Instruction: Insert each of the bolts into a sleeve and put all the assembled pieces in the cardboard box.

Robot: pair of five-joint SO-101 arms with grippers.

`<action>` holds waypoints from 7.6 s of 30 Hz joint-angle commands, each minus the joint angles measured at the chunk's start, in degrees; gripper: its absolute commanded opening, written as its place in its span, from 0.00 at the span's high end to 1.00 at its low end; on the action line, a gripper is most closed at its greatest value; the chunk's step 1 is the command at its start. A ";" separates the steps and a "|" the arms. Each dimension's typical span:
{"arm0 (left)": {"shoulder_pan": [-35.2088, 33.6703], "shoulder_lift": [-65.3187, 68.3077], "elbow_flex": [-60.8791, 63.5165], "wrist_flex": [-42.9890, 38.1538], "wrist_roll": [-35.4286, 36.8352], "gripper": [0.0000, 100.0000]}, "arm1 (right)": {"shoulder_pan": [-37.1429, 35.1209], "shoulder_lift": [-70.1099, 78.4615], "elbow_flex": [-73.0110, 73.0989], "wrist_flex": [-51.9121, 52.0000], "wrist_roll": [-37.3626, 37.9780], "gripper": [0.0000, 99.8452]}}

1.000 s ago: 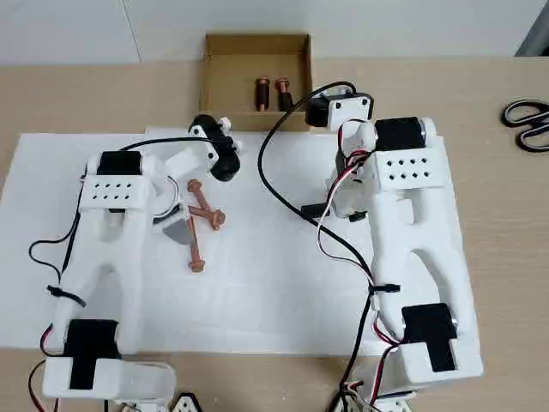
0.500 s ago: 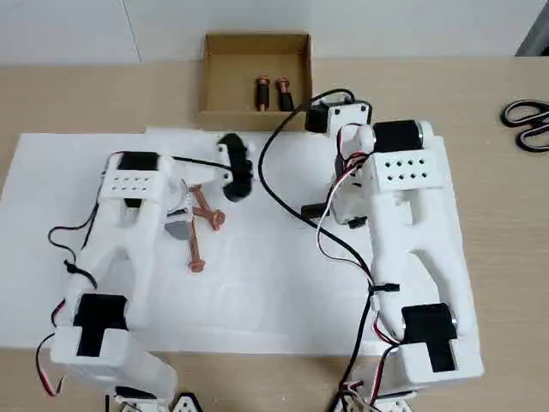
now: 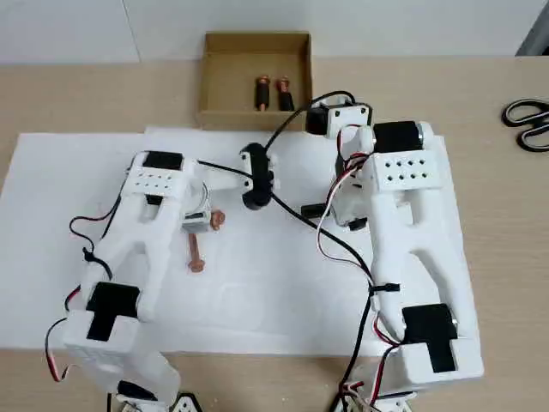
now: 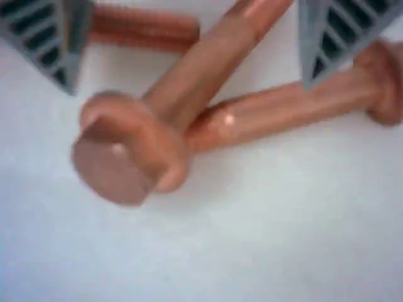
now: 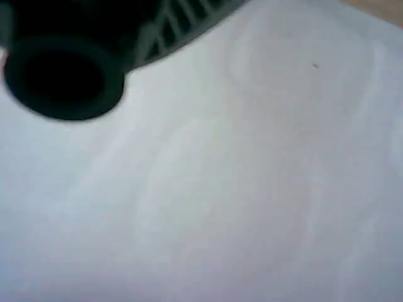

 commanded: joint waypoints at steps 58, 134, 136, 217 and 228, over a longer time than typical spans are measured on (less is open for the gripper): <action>-13.80 17.14 -24.84 19.16 49.23 0.95 | -4.26 -3.65 -0.44 0.48 0.53 1.00; 29.63 -55.82 10.42 -15.56 94.68 0.99 | -14.81 -103.25 85.10 -49.36 -15.21 1.00; 29.63 -57.76 15.34 -19.96 94.59 0.99 | -14.81 -103.25 84.92 -49.45 -15.21 1.00; -14.95 -59.69 0.84 27.60 68.04 0.66 | -14.37 -69.14 52.66 -47.08 -18.37 1.00; -15.12 -59.69 0.84 31.12 68.04 0.66 | -8.66 -11.30 6.24 -64.92 -17.93 1.00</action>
